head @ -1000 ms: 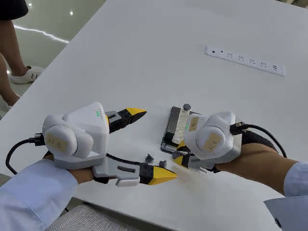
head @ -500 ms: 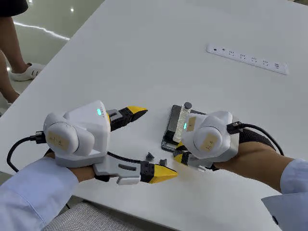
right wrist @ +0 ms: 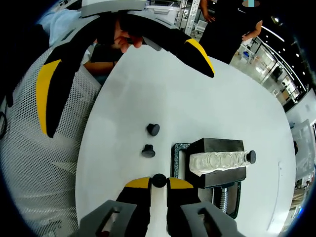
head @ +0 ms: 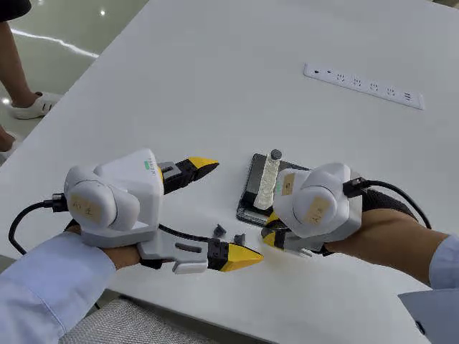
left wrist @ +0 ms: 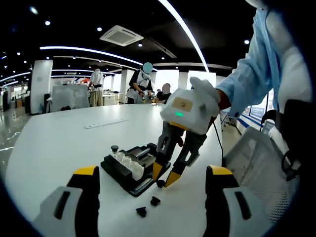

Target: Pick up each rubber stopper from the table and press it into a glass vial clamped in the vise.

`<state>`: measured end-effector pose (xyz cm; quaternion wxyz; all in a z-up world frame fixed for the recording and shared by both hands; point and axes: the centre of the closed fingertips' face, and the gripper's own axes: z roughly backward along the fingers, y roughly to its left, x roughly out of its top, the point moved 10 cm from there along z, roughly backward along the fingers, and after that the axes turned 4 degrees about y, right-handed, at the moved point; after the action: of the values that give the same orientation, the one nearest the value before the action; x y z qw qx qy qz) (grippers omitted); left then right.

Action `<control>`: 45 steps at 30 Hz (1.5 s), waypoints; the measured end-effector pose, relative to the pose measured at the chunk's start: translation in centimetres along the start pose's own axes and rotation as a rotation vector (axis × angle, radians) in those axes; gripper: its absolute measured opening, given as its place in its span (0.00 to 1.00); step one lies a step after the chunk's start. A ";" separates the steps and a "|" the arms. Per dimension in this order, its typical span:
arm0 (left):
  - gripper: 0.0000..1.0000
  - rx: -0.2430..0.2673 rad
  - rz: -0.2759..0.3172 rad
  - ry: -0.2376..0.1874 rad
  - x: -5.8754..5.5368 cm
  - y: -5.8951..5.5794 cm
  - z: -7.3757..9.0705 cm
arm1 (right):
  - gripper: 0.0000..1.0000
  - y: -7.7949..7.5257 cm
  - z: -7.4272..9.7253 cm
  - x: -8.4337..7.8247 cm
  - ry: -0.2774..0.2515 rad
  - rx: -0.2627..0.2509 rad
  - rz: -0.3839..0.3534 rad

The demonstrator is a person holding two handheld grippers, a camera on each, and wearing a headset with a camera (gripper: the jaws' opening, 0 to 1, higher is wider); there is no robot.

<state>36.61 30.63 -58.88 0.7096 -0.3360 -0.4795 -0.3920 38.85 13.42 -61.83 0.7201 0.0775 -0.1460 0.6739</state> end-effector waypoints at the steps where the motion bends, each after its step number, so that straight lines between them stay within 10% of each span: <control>1: 0.86 0.001 0.002 -0.002 0.0 0.0 0.0 | 0.09 0.1 0.0 -0.2 0.005 -0.001 0.001; 45: 0.86 0.015 0.011 -0.019 0.1 0.3 0.0 | 0.08 -0.2 0.2 -0.6 0.104 0.087 0.095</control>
<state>36.86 30.75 -58.77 0.7096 -0.3370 -0.4872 -0.3814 39.01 12.78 -61.81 0.6898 0.0667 -0.0827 0.7162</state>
